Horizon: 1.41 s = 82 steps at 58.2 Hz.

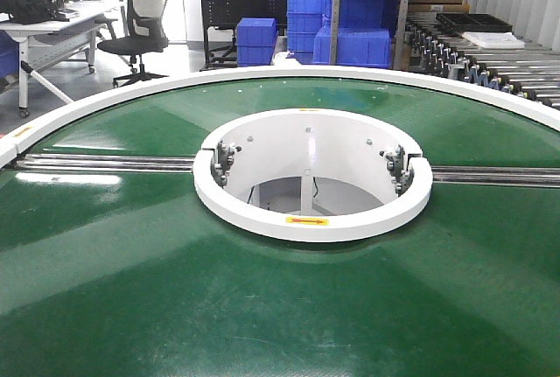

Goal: Pick red and yellow blocks into blue bin
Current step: 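Lift both held blocks up off the conveyor table, then drive the base away from the table holding both blocks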

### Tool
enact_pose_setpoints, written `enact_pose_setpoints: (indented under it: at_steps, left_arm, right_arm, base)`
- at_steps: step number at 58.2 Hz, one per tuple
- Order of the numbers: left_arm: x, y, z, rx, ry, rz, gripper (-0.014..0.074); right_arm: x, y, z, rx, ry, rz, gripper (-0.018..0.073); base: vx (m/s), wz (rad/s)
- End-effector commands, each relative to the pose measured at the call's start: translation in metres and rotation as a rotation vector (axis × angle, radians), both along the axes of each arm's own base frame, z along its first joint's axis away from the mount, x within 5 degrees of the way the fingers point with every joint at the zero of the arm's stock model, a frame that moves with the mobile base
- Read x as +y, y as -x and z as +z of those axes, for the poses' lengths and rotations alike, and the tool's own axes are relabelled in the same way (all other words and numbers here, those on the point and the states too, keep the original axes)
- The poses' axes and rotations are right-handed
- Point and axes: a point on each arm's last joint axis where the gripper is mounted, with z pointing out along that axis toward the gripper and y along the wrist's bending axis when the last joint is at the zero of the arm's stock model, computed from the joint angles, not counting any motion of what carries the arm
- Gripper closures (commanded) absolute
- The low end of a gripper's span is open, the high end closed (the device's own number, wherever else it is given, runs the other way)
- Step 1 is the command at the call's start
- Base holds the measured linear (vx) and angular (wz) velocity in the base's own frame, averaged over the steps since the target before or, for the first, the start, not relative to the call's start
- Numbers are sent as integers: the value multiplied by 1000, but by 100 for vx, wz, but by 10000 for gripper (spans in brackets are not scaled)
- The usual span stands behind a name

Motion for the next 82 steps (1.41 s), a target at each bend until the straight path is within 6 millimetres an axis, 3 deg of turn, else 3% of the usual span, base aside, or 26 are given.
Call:
enact_pose_setpoints:
  at_steps: [1,82]
  left_arm:
    - [-1,-3,14,-89,41,1,359]
    - [-1,-3,14,-90,40,1,359]
  right_arm:
    - [1,-3,14,-88,-20,8,318]
    - [1,-3,13,-85,-19,8,318]
  base:
    - [0,0]
    - [-1,6]
